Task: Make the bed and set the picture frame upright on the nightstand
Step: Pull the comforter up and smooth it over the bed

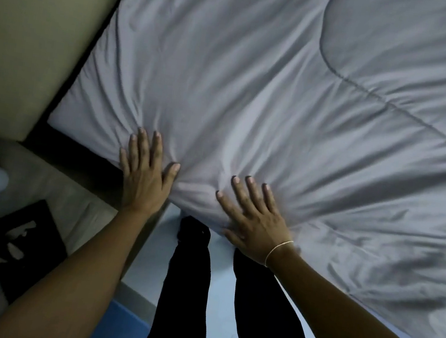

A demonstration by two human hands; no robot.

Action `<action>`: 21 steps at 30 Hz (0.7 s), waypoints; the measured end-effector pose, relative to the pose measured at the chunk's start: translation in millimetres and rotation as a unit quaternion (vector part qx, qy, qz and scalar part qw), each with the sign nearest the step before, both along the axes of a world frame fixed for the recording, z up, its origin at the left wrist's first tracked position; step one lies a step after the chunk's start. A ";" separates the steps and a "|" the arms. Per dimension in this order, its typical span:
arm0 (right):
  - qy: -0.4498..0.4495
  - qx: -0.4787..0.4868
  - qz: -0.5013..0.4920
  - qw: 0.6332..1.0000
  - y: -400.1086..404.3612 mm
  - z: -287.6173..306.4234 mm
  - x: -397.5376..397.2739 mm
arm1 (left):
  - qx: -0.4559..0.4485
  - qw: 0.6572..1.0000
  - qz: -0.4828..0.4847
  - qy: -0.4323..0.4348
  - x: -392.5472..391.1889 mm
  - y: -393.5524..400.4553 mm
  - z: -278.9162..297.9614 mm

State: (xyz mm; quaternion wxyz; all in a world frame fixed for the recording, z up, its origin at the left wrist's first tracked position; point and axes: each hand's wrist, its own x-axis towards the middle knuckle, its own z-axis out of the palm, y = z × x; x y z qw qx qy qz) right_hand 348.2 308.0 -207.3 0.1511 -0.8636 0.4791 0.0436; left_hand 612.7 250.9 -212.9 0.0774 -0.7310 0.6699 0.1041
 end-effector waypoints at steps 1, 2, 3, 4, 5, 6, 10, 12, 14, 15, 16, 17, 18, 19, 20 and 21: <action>-0.006 0.009 0.003 1.000 0.8 3.2 -1.6 | 0.013 1.000 0.002 0.001 -4.0 4.4 2.4; -0.014 0.022 0.002 1.000 1.2 5.1 -2.5 | 0.031 0.999 0.011 0.005 -7.8 7.7 4.5; -0.021 0.039 -0.005 0.999 0.5 8.7 -3.7 | 0.050 0.998 0.027 0.012 -12.8 9.4 9.2; -0.025 0.063 -0.021 0.997 -0.7 12.9 -4.7 | 0.067 0.996 0.043 0.026 -18.1 10.0 14.2; -0.027 0.085 -0.049 0.995 -3.0 19.8 -5.7 | 0.077 0.994 0.061 0.042 -24.4 7.0 22.9; -0.029 0.107 -0.084 0.990 -5.7 28.4 -6.9 | 0.093 0.991 0.077 0.059 -31.3 0.8 33.0; 0.012 0.165 -0.222 0.961 -5.9 77.0 -17.6 | 0.119 0.987 0.005 0.103 -64.6 -20.8 92.8; 0.014 0.153 -0.275 0.949 -5.9 107.6 -25.4 | 0.109 0.984 -0.069 0.119 -85.9 -30.7 129.5; 0.023 0.134 -0.317 0.939 -3.3 146.6 -38.0 | 0.096 0.978 -0.129 0.131 -105.0 -36.6 171.0; 0.029 0.127 -0.339 0.932 0.0 166.8 -46.1 | 0.093 0.974 -0.154 0.138 -114.3 -38.1 191.3; 0.032 0.120 -0.360 0.925 3.6 187.2 -55.3 | 0.091 0.969 -0.177 0.147 -123.5 -39.6 209.7; 0.036 0.117 -0.376 0.919 7.5 203.5 -62.0 | 0.090 0.965 -0.192 0.153 -130.4 -39.6 222.9; 0.041 0.109 -0.396 0.911 13.4 224.6 -71.0 | 0.087 0.961 -0.211 0.159 -141.3 -39.1 241.3; 0.042 0.099 -0.417 0.902 20.8 244.4 -79.9 | 0.089 0.955 -0.230 0.163 -153.1 -36.8 259.2; 0.043 0.090 -0.437 0.894 28.7 262.8 -89.4 | 0.089 0.949 -0.251 0.168 -166.8 -33.3 276.5; 0.044 0.076 -0.453 0.887 36.2 280.3 -99.9 | 0.087 0.942 -0.271 0.176 -182.5 -29.0 293.5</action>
